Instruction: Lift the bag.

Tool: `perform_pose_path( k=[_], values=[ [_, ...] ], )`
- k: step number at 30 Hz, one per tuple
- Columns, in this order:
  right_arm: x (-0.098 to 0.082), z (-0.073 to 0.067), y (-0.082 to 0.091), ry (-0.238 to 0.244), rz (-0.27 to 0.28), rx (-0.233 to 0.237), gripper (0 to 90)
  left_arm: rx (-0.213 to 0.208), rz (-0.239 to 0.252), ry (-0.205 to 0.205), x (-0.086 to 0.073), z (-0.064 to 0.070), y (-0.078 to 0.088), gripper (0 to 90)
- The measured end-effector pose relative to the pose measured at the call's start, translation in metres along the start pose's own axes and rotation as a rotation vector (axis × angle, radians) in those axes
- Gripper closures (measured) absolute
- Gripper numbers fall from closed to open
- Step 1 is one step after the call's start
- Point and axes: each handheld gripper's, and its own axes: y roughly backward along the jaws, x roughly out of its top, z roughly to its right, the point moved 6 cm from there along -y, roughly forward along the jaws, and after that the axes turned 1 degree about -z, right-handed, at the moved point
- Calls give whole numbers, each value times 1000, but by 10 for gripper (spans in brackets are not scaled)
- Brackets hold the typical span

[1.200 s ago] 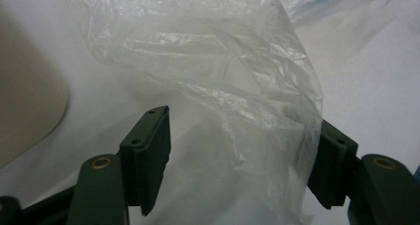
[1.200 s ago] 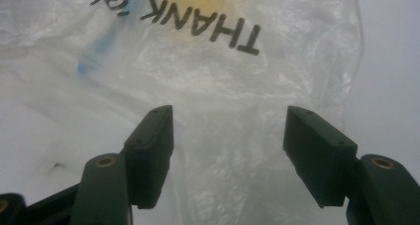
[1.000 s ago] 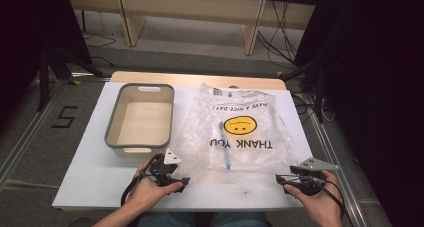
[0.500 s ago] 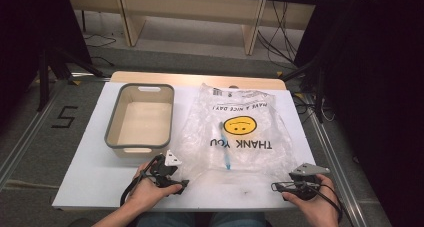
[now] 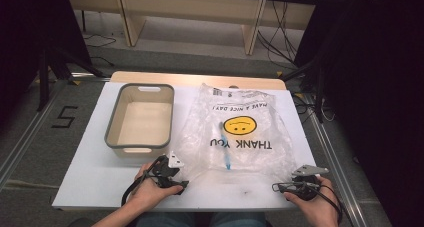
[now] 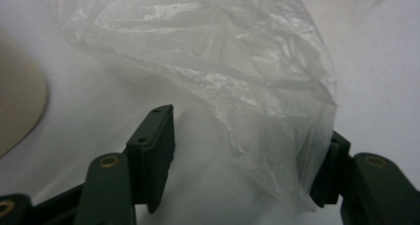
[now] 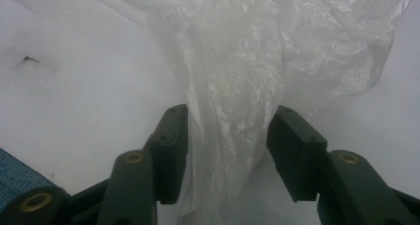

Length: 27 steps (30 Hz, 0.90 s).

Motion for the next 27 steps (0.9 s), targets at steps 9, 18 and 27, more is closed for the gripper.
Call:
perform_pose_path(
  k=[9, 18, 27],
  values=[
    [-1, 0, -2, 5, -16, 11, 722, 2, -7, -4, 0, 4, 1, 481],
    [-1, -3, -3, -2, -17, 38, 846, -9, -26, -30, 2, 11, 2, 644],
    [0, -3, -4, -23, -14, 53, 891, -20, -44, -53, 4, 18, 1, 800]
  ],
)
